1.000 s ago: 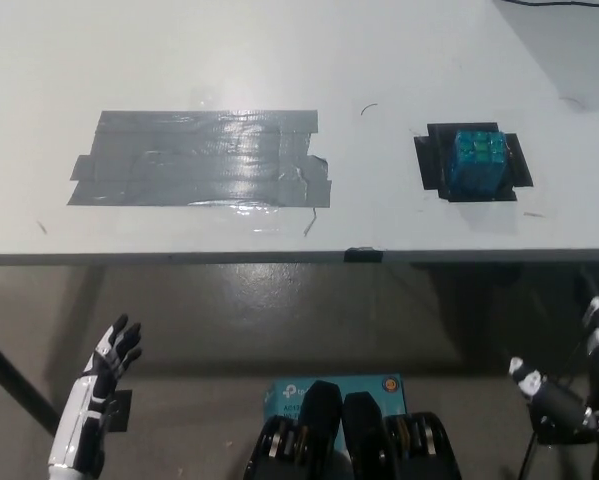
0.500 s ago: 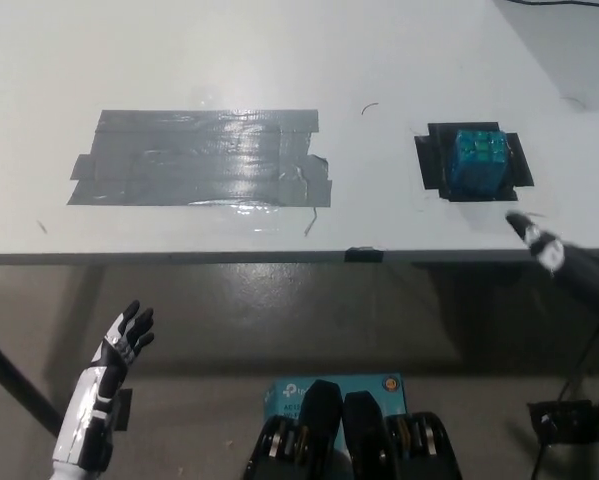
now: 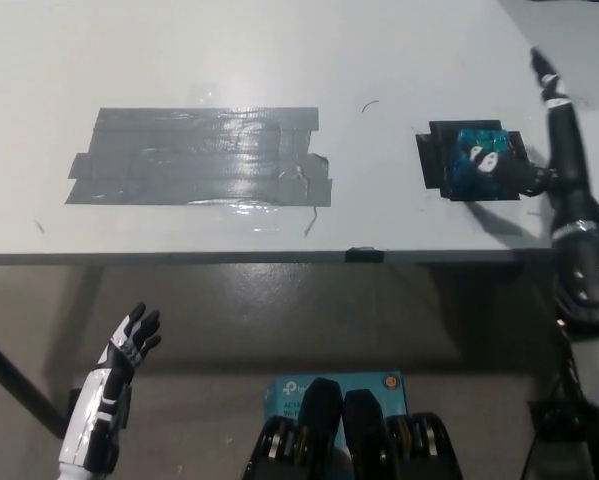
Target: A rubick's cube is kept in the black marked spot on the table and the robot uses its right arm to pick it up and hands it to a person
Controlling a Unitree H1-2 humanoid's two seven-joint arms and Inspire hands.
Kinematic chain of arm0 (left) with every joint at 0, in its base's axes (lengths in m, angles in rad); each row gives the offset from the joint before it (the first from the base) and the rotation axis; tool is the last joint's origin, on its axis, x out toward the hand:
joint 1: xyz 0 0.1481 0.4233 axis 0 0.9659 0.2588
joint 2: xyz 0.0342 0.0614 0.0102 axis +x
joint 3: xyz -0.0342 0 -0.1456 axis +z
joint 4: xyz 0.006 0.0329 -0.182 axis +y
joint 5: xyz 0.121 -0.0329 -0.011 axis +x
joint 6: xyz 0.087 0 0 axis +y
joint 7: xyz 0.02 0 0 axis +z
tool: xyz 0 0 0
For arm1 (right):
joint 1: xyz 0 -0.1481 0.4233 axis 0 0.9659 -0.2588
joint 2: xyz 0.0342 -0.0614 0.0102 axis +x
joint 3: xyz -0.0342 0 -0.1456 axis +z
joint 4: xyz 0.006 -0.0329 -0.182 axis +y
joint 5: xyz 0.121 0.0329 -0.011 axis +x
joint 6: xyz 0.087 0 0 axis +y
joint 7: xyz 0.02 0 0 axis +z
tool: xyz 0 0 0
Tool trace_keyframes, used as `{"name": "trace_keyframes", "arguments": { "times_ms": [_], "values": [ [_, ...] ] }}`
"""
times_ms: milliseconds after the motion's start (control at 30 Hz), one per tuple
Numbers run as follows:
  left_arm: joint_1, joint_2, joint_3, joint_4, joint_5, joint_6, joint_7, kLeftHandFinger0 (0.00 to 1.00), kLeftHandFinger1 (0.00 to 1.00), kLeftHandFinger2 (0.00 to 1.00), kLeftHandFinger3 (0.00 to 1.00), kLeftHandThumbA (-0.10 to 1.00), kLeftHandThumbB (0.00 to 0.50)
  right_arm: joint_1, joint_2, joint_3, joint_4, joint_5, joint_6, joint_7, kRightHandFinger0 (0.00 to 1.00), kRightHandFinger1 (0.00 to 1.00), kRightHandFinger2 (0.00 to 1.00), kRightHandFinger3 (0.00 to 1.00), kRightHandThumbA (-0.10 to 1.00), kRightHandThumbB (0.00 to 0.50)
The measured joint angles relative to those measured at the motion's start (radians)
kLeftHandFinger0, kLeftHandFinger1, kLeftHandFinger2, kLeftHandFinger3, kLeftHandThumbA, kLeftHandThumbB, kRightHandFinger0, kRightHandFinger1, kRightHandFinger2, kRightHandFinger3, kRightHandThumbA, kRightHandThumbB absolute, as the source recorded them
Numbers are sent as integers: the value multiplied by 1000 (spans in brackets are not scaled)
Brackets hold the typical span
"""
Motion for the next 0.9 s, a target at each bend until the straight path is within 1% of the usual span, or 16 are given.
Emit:
{"name": "trace_keyframes", "arguments": {
  "times_ms": [67, 100, 200, 267, 333, 467, 600, 667, 833, 900],
  "values": [
    [0, 0, -1, 0, 0, 0, 0, 1000, 1000, 1000, 1000, 1000, 186, -24, 0, 0, 66, 1, -1, -2, 1000, 1000, 1000, 1000, 858, 394],
    [-1, 0, -2, 0, 0, 0, 0, 1000, 1000, 1000, 1000, 1000, 186, -52, 0, -1, 144, 4, -2, -6, 1000, 1000, 1000, 1000, 857, 392],
    [-2, 0, -4, 0, -1, 0, 0, 1000, 1000, 1000, 1000, 1000, 180, -95, 1, -2, 263, 9, -7, -19, 1000, 1000, 1000, 1000, 853, 377],
    [-1, 0, -5, 0, -1, 0, 0, 1000, 1000, 1000, 1000, 1000, 177, -123, 2, -1, 342, 13, -12, -27, 1000, 1000, 1000, 1000, 856, 376],
    [-1, -1, -6, 0, -1, 1, 0, 1000, 1000, 1000, 1000, 1000, 174, -135, 2, -1, 383, 16, -15, -31, 1000, 1000, 1000, 1000, 853, 392],
    [0, -1, -12, -1, 0, 1, 0, 1000, 1000, 1000, 1000, 1000, 170, -171, 2, 2, 505, 18, -32, -55, 1000, 1000, 1000, 1000, 830, 387],
    [-1, -1, -14, -1, 0, 1, 0, 1000, 1000, 1000, 1000, 1000, 174, -200, 2, 3, 572, 22, -56, -79, 1000, 1000, 1000, 1000, 850, 394],
    [-1, 0, -15, -1, 0, 1, 0, 1000, 1000, 1000, 1000, 1000, 167, -208, 2, 3, 588, 25, -61, -84, 1000, 1000, 1000, 1000, 857, 397],
    [-1, 0, -17, -1, 0, 1, 0, 1000, 1000, 1000, 1000, 1000, 169, -210, 2, 3, 599, 37, -76, -90, 1000, 1000, 1000, 1000, 872, 417],
    [-1, 0, -19, -1, 0, 1, 0, 1000, 1000, 1000, 1000, 1000, 170, -211, 2, 2, 602, 44, -79, -92, 1000, 1000, 1000, 1000, 850, 421]
  ]
}}
